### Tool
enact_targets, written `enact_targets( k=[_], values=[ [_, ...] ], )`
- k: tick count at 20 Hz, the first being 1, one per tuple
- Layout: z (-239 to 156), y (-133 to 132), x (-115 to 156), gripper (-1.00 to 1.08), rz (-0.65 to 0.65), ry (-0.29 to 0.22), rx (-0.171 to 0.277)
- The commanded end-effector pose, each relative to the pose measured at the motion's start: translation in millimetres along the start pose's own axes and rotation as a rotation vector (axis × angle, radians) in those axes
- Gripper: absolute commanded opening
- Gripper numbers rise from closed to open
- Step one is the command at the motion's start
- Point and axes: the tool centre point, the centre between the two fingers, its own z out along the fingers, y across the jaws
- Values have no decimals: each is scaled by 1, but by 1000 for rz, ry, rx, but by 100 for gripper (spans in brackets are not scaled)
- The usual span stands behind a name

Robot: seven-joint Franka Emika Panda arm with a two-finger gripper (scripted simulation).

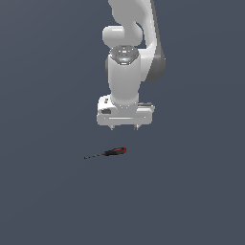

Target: Pick up the object and move it to a goal position.

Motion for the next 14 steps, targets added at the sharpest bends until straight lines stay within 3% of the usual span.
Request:
enact_targets(
  k=[1, 14],
  values=[
    [0, 0, 0, 100, 0, 0, 0],
    [-20, 3, 4, 100, 19, 30, -12]
  ],
)
